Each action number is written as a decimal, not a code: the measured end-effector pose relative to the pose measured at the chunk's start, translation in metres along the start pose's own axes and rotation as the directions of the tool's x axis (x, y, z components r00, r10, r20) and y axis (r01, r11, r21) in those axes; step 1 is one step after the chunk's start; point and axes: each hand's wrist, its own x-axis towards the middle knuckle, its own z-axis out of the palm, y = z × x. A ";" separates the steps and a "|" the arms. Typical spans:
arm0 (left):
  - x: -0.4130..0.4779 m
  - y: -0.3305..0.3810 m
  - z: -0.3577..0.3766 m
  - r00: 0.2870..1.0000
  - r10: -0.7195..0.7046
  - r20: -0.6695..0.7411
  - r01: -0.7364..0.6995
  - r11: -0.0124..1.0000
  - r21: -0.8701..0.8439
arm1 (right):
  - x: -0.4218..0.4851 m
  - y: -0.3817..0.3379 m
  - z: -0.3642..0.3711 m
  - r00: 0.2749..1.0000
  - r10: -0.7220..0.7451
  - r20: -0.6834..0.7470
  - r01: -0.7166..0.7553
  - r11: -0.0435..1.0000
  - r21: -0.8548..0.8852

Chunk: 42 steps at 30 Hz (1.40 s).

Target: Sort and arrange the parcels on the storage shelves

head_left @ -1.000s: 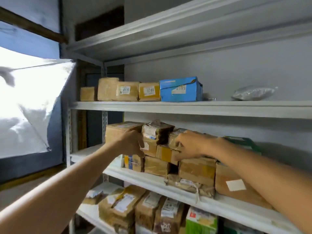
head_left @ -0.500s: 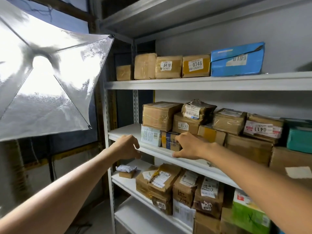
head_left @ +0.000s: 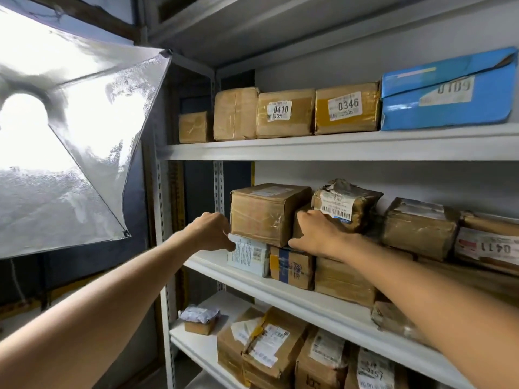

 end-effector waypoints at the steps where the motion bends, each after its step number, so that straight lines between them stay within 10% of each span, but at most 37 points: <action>1: 0.009 -0.002 -0.002 1.000 0.009 0.001 -0.009 1.000 0.009 | 0.008 0.000 0.000 1.000 0.015 -0.010 -0.014 1.000 0.023; 16: 0.158 -0.044 -0.007 0.971 0.213 -0.107 -0.233 0.944 -0.234 | 0.110 -0.038 0.022 0.889 0.403 -0.216 -0.328 0.892 0.311; 23: 0.185 -0.063 0.005 0.928 0.316 0.198 -0.033 0.599 -0.800 | 0.132 -0.052 0.028 0.777 0.600 -0.191 -0.447 0.739 0.505; 34: 0.160 -0.070 0.032 0.928 0.305 0.214 0.105 0.336 -0.936 | 0.116 -0.056 0.042 0.692 0.720 -0.051 -0.381 0.426 0.821; 42: 0.125 -0.089 0.052 0.920 0.383 0.084 0.033 0.139 -0.990 | 0.090 -0.065 0.055 0.756 0.652 -0.059 -0.369 0.499 0.784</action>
